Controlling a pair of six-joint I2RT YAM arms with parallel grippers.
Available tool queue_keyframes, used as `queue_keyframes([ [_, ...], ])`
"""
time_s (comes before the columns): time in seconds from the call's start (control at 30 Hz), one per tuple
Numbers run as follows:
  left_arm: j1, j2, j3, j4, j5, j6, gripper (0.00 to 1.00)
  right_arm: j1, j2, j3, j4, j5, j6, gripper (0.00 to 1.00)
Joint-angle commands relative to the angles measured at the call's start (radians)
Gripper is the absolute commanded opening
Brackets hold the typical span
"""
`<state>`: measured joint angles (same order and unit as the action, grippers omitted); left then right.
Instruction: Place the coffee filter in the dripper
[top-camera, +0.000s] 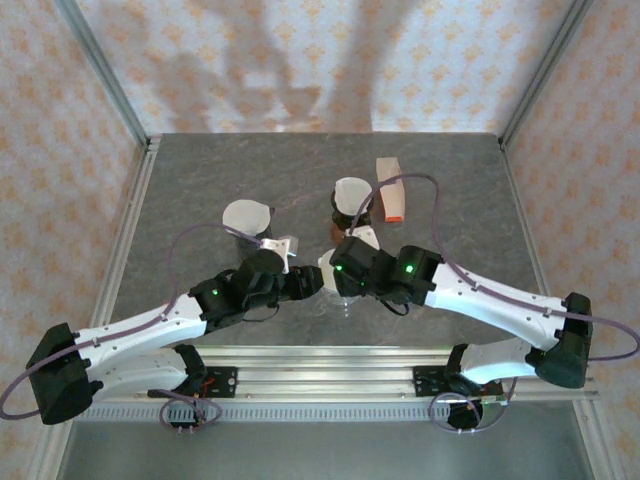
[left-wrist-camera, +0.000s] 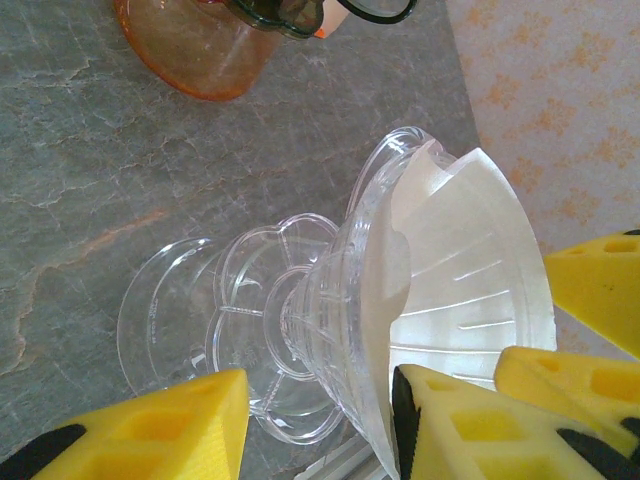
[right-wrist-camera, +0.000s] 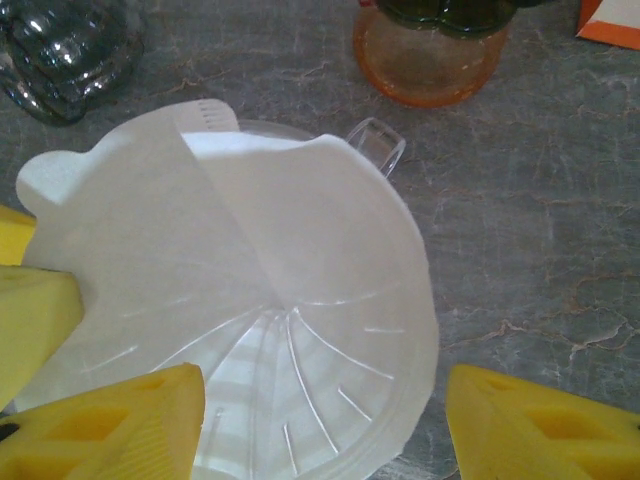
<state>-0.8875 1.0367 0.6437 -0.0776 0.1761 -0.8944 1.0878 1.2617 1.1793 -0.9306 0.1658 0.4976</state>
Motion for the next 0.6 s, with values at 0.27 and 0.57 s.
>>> queue_keyframes([
  [0.27,0.004,-0.009,-0.021,0.004,-0.013,-0.021,0.44,0.007,-0.073,-0.085,-0.029,0.053,0.057,0.65],
  [0.57,0.004,-0.006,-0.017,0.007,-0.015,-0.021,0.47,0.007,-0.106,-0.042,-0.005,0.096,0.040,0.66],
])
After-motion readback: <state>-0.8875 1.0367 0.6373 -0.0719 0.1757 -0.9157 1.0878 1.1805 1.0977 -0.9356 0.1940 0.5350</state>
